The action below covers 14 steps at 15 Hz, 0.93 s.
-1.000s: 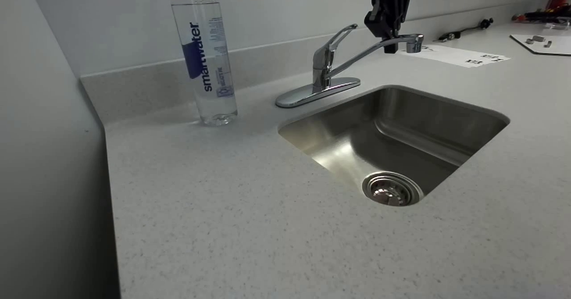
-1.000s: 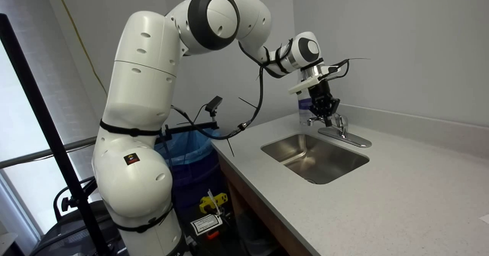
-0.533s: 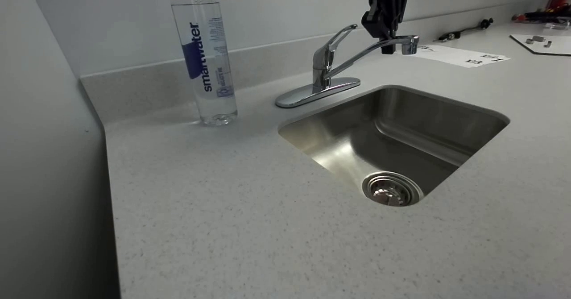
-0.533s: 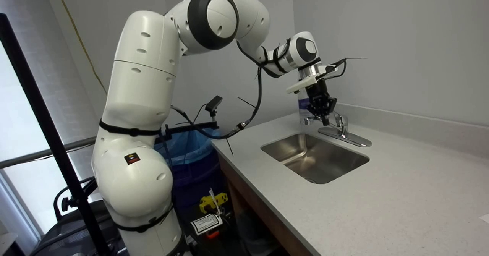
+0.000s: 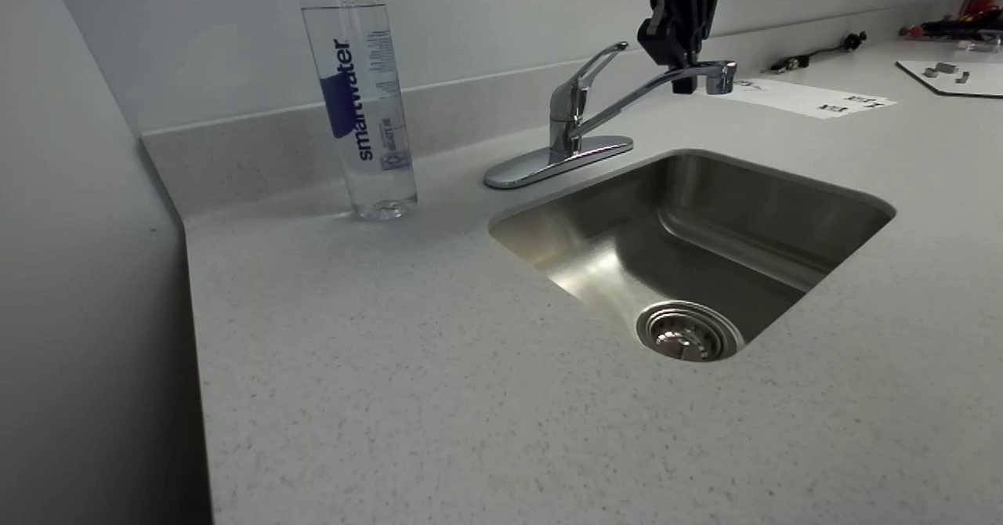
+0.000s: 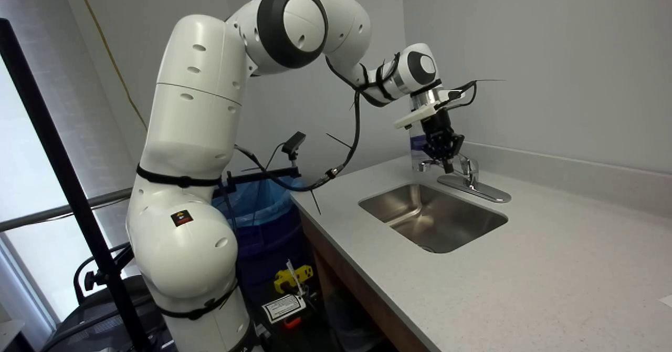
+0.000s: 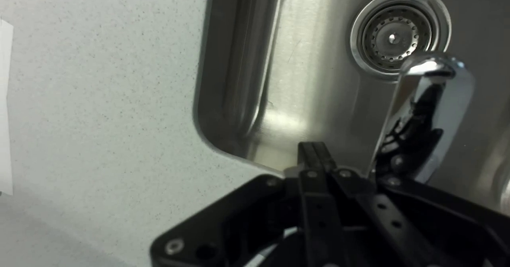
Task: Slide the spout to the center
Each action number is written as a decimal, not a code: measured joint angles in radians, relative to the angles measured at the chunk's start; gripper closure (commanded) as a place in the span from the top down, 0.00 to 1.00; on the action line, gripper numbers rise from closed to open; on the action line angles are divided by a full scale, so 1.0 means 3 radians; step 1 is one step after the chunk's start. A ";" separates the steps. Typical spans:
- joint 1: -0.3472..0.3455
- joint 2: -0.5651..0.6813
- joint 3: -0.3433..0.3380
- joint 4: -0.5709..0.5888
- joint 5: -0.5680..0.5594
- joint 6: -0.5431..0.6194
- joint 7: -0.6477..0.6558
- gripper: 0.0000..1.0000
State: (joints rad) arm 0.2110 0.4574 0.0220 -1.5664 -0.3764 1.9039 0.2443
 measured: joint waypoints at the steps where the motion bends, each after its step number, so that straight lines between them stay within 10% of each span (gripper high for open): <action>1: -0.0005 -0.0005 -0.0011 -0.0007 0.0000 -0.0006 0.0000 0.00; 14: -0.0228 -0.0721 -0.0053 -0.0429 0.0250 0.0088 -0.0088 0.00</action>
State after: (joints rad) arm 0.1425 0.2412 0.0061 -1.6951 -0.3013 1.9303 0.2180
